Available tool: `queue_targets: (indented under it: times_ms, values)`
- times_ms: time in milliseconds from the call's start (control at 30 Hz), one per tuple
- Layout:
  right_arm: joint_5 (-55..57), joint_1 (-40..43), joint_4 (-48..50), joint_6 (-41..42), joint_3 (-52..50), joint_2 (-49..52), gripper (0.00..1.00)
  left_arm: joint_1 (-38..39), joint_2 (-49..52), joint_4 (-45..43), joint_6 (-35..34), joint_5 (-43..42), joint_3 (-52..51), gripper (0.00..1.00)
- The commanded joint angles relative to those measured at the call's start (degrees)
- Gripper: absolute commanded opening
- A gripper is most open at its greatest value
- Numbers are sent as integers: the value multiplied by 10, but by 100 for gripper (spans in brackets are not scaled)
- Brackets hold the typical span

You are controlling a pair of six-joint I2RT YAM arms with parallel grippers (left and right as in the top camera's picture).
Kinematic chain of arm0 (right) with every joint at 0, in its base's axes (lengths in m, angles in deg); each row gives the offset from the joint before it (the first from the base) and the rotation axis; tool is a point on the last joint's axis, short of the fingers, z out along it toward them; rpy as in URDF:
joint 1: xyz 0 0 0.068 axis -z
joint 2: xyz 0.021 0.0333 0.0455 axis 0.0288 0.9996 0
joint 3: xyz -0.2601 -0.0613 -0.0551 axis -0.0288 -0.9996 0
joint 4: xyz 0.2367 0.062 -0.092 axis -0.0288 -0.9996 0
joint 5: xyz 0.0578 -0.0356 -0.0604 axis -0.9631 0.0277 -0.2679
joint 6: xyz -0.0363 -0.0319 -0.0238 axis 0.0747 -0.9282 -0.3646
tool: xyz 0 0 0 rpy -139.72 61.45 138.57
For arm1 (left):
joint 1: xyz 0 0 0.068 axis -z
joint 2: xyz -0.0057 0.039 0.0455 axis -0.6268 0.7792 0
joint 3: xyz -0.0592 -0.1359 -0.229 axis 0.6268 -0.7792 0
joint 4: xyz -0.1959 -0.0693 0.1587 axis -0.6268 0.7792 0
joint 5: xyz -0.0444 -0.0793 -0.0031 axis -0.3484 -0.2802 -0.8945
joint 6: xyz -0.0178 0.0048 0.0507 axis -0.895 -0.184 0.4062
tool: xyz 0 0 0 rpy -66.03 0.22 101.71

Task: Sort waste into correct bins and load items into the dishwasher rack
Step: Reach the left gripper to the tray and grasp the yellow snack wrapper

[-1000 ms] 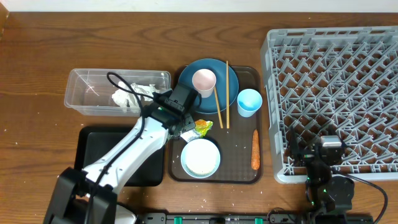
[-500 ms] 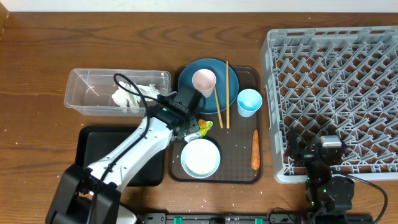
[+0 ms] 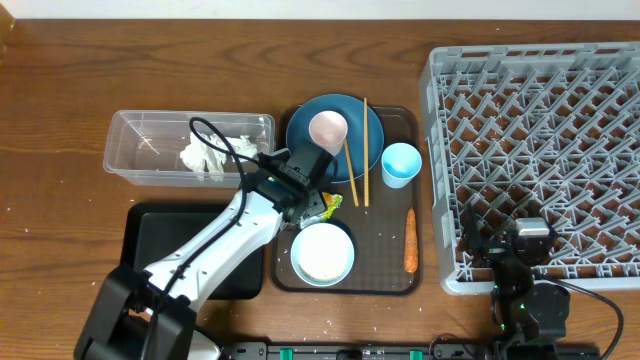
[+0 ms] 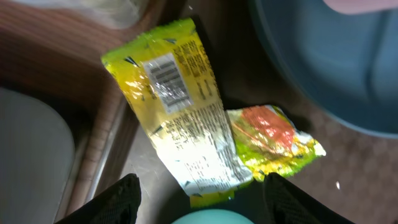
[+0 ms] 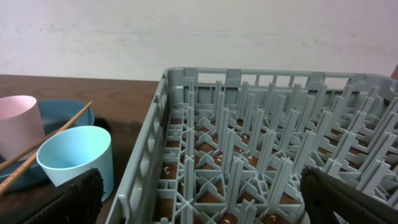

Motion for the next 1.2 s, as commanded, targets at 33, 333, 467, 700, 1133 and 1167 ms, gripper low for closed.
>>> queue_targets:
  times_ms: [33,333,467,700,1133,1167]
  values:
    - [0,5,-2,-2,0,-3,99,18,24,0,-35,66,-3,66]
    - [0,5,-2,-2,0,-3,99,32,77,-38,-41,93,-3,66]
    - [0,5,-2,-2,0,-3,99,32,103,-54,-41,93,-3,66]
    - [0,5,-2,-2,0,-3,99,32,117,-61,-41,92,-3,66]
    - [0,5,-2,-2,0,-3,99,32,109,-63,-41,69,-3,28]
    - [0,5,-2,-2,0,-3,99,32,105,-62,-40,62,-3,27]
